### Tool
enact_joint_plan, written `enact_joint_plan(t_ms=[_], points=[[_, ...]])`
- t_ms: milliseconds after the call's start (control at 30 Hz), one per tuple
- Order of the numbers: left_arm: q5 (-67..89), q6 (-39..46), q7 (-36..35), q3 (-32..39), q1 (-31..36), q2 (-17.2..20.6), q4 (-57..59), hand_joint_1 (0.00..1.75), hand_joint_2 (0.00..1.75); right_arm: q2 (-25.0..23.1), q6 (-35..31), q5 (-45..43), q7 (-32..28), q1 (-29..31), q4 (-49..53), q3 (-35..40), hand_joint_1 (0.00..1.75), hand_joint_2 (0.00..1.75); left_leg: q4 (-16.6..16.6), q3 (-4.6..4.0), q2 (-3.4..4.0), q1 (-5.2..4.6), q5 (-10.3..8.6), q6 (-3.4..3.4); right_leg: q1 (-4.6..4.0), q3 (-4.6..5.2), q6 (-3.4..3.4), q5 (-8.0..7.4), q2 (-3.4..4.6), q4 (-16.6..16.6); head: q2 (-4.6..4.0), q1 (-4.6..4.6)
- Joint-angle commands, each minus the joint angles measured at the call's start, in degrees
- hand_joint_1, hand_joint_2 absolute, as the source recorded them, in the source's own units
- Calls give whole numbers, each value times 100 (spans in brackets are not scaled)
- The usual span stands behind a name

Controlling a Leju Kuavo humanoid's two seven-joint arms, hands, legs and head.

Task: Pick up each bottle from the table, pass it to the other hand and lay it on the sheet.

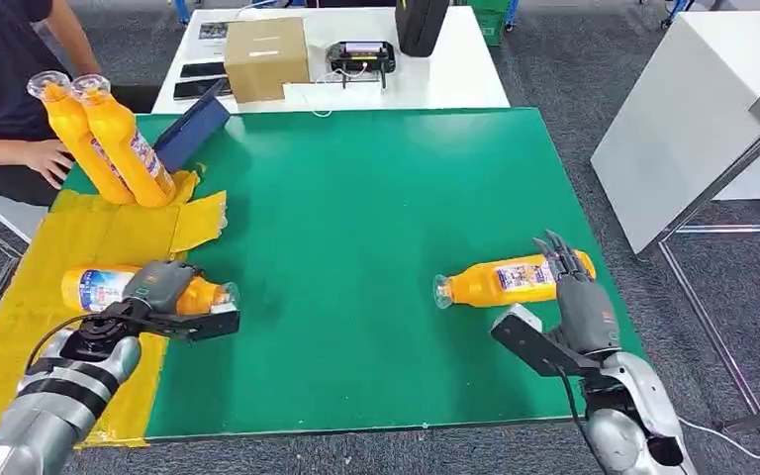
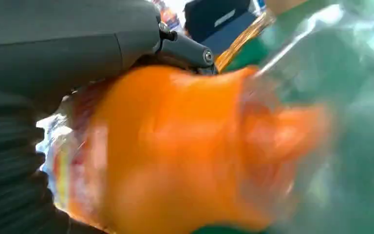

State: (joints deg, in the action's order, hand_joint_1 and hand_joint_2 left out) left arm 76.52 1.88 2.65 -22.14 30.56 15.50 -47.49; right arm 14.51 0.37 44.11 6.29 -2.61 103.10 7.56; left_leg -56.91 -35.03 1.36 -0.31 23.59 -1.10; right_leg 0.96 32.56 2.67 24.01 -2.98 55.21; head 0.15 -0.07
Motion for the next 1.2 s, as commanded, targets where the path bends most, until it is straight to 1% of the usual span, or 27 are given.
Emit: enact_joint_plan(t_ms=[33, 100, 167, 267, 300, 400, 433, 500, 533, 567, 600, 667, 700, 733, 767, 833, 867, 900, 933, 967, 1000, 1033, 1133, 1167, 1200], points=[[-966, -221, 820, 161, 22, -47, 478, 0, 0, 752, 722, -33, 3, 723, -1414, -173, 0, 175, 3, 22, 1, 6, 0, 5, -4, -22, -8, -3, 23, -8, 0, 0], [-1249, -385, 987, 163, 26, -54, 266, 0, 0, 941, 946, -214, -169, 877, -1820, -211, 0, 175, 0, 27, 3, 11, -1, 4, -7, -30, -10, -8, 41, -12, 0, 0], [-1343, -427, 1013, 150, 15, -50, 167, 0, 0, 1000, 974, -262, -257, 919, -1959, -231, 0, 175, -3, 22, -3, 11, -1, -1, -7, -29, -6, -6, 34, -12, 2, 2], [-2057, -655, 1286, 221, -65, -59, -165, 0, 0, 1296, 1122, -96, -356, 1056, -2283, -35, 0, 175, 1, 19, -2, 1, -6, -6, 2, -26, 4, -9, 19, -7, 0, 2], [-2177, -705, 1316, 207, -81, -49, -257, 0, 0, 1344, 1117, -41, -390, 1089, -2368, -13, 0, 175, -1, 25, -3, 0, -2, -4, 3, -32, 2, -7, 29, -8, 0, 0], [-2261, -740, 1298, 191, -102, -40, -329, 0, 0, 1346, 1106, -36, -405, 1098, -2397, -24, 0, 175, 0, 17, -15, -6, -6, -5, 8, -25, 4, -8, 12, -6, 0, 0], [-2576, -879, 1408, 296, -138, -68, -393, 0, 0, 1376, 1151, -37, -428, 1135, -2460, 7, 0, 175, -2, 22, -19, -2, -1, -2, 5, -32, 0, -5, 18, -6, 0, 2], [-3342, -1476, 1621, 276, -160, 59, -628, 0, 0, 1488, 1209, 0, -524, 1388, -2816, 148, 0, 175, -2, 8, -19, -2, -4, -3, 3, -16, 3, -9, 13, -6, 0, 0], [-3567, -1593, 1639, 252, -197, 113, -745, 0, 0, 1513, 1204, 31, -582, 1479, -2952, 191, 0, 175, -6, 14, -15, 1, 1, 0, 1, -20, -2, -6, 29, -4, 0, -2], [-3750, -1672, 1650, 205, -236, 165, -874, 0, 0, 1542, 1156, 149, -620, 1570, -3077, 261, 0, 175, -4, 2, -13, -2, -3, -3, 2, -7, 3, -11, 21, -5, 0, -2], [-3926, -1724, 1642, 182, -282, 202, -995, 0, 0, 1540, 1121, 253, -636, 1658, -3195, 306, 0, 175, -7, 10, -11, 2, 3, 0, 0, -14, -2, -7, 34, -3, 0, 0], [-3940, -1727, 1638, 176, -296, 206, -1026, 0, 0, 1535, 1121, 260, -636, 1678, -3217, 309, 0, 175, -2, -4, -14, -2, -4, -4, 2, -4, 4, -11, 19, -5, 0, 0], [-3983, -1733, 1625, 175, -319, 205, -1081, 0, 0, 1527, 1119, 286, -635, 1708, -3256, 330, 0, 175, -8, 4, -11, 3, 3, -1, -2, -12, 0, -7, 32, -4, 0, 0], [-4029, -1731, 1622, 137, -334, 223, -1149, 0, 0, 1537, 1101, 367, -617, 1746, -3305, 380, 0, 175, -3, -2, -16, 0, -3, -3, 0, -6, 3, -9, 21, -6, 0, 0], [-4169, -1766, 1616, 81, -343, 234, -1254, 0, 0, 1516, 1041, 557, -550, 1862, -3449, 457, 0, 175, -7, 7, -10, 4, 4, 0, -3, -14, -2, -7, 36, -5, 0, 0], [-4314, -1819, 1584, -8, -358, 245, -1436, 0, 0, 1396, 994, 705, -518, 2081, -3704, 495, 0, 175, -4, -6, -17, -2, -4, -4, 2, -2, 3, -9, 17, -3, 0, 0], [-4370, -1845, 1560, -26, -368, 233, -1501, 0, 0, 1343, 1005, 737, -513, 2175, -3842, 515, 0, 175, -6, -1, -8, 4, 0, -1, -2, -6, -1, -10, 32, -5, 0, 0], [-4416, -1871, 1551, -31, -374, 219, -1527, 0, 0, 1325, 1004, 777, -512, 2224, -3908, 550, 0, 175, -5, -10, -10, 2, -3, -3, -1, 2, 2, -12, 24, -5, 0, 0], [-4447, -1881, 1541, -73, -377, 212, -1588, 0, 0, 1281, 992, 864, -492, 2328, -4060, 607, 0, 175, -5, -3, -10, 2, 0, 0, 0, -3, -2, -9, 33, -4, 0, 0], [-4480, -1896, 1528, -119, -363, 204, -1609, 0, 0, 1213, 999, 894, -499, 2430, -4220, 630, 0, 175, -2, -11, -12, 0, -4, -4, 0, 4, 3, -11, 20, -6, 0, 0], [-4487, -1899, 1522, -126, -355, 196, -1613, 0, 0, 1196, 997, 898, -501, 2448, -4241, 639, 0, 175, -6, -1, -6, 6, 1, 0, -5, -6, -2, -10, 37, -7, 0, 0], [-4526, -1905, 1509, -145, -344, 184, -1625, 0, 0, 1154, 985, 941, -521, 2531, -4380, 688, 0, 175, -2, -4, -12, 2, -3, -2, -1, -3, 1, -10, 26, -8, 0, 0], [-4539, -1896, 1503, -174, -331, 190, -1625, 0, 0, 1127, 977, 983, -535, 2598, -4483, 735, 0, 175, -1, 7, -14, 4, 1, 2, -2, -13, -4, -6, 33, -8, 0, 0], [-4635, -1928, 1531, -216, -270, 168, -1598, 0, 0, 1061, 976, 1046, -571, 2730, -4675, 813, 0, 175, -3, -1, -15, 2, -1, -1, -1, -6, -1, -6, 25, -6, 0, 0], [-4657, -1929, 1520, -264, -228, 162, -1598, 0, 0, 1007, 965, 1121, -592, 2842, -4829, 898, 0, 175, -4, 6, -13, 5, 3, 2, -3, -13, -5, -5, 34, -5, 0, 0]])
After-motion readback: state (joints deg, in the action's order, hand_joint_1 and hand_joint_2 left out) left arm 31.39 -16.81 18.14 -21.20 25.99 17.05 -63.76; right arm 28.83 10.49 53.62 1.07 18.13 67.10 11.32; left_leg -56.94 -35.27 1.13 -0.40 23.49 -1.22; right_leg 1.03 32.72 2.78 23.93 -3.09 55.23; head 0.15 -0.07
